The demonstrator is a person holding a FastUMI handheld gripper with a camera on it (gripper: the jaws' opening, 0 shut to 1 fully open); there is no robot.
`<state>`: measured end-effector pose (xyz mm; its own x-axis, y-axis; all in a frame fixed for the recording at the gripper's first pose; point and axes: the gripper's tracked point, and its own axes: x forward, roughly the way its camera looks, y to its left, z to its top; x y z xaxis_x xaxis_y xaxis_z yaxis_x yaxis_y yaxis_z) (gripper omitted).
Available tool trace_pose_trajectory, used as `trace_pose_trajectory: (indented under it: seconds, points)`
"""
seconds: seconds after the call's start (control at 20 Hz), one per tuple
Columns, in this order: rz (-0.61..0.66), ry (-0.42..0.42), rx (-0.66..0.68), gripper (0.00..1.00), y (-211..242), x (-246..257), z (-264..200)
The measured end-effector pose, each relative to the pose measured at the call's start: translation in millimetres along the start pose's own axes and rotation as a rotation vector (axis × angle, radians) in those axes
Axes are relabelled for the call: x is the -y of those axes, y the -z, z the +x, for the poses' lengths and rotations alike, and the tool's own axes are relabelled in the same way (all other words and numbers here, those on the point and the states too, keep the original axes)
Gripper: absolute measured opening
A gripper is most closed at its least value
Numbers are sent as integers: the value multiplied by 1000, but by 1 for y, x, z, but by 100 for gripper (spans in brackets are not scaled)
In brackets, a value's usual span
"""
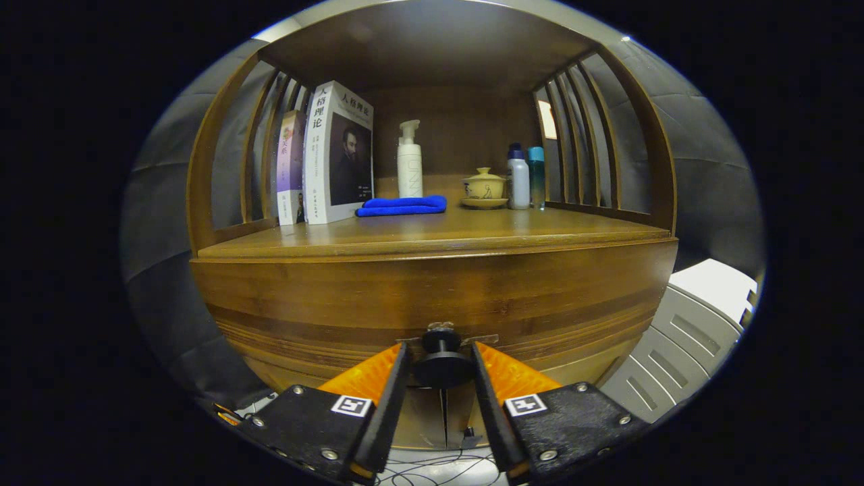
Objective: Pull open the drawer, take out the items inside it, and place them on the countertop above the cabinet.
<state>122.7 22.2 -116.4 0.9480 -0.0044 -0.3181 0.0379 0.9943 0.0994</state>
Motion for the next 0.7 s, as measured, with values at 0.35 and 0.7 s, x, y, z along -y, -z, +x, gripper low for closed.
trace_pose_trajectory:
  seconds: [0.35, 0.7]
  points:
    - [-17, -9, -23, 41, 3, -1, -8]
    - [-40, 7, -39, 41, 9, 2, -38]
